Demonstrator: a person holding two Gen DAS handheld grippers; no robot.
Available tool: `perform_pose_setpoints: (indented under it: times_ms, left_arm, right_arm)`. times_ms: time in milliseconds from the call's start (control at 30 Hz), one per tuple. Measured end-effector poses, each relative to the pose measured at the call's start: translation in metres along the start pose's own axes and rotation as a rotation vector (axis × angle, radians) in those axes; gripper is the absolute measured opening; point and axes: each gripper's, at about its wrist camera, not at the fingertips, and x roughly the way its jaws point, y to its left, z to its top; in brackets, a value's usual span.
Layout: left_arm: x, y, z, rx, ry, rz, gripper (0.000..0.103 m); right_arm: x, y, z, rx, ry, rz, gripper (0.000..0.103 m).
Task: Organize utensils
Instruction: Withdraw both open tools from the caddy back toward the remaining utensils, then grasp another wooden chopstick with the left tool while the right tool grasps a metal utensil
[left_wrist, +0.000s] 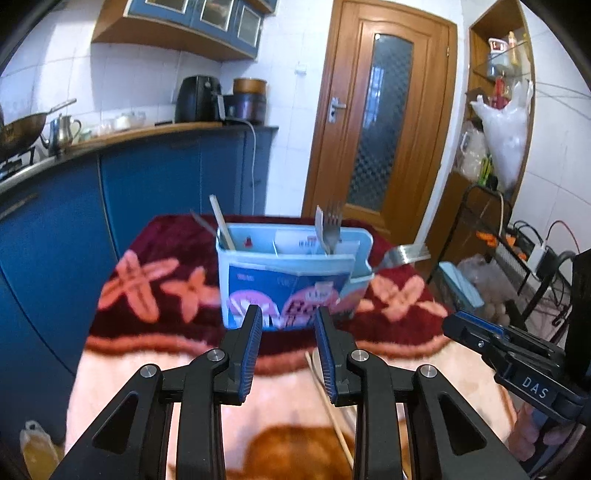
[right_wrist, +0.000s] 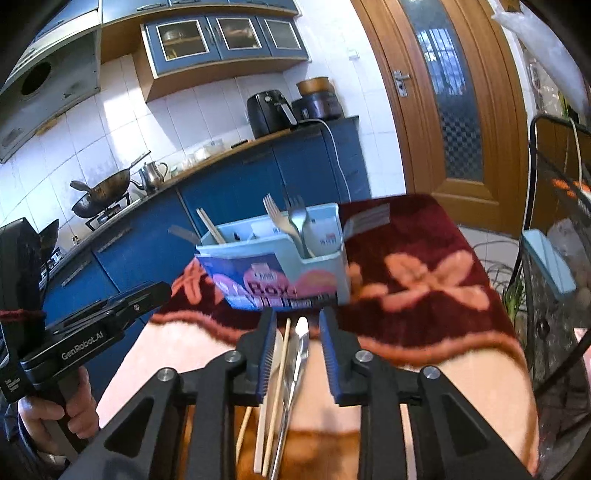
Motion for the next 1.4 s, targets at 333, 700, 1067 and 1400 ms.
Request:
perform_pose_setpoints:
  times_ms: [333, 700, 1067, 1400]
  left_arm:
    - [0.025, -0.006, -0.026, 0.004, 0.136, 0.030, 0.030]
    - [0.062, -0.023, -0.052, 0.015, 0.307, 0.004, 0.030]
    - [0.088, -0.040, -0.064, 0.074, 0.400, 0.026, 0.030]
    - [0.115, -0.041, -0.053, 0.076, 0.432, 0.019, 0.031]
  right_arm:
    - [0.004, -0.021, -0.020, 0.051, 0.040, -0.018, 0.032]
    - [0.009, -0.047, -0.029, 0.113, 0.068, -0.027, 0.033]
    - [0.012, -0.062, -0.033, 0.145, 0.076, -0.027, 0.034]
    - [0.015, -0.066, -0.035, 0.154, 0.084, -0.027, 0.034]
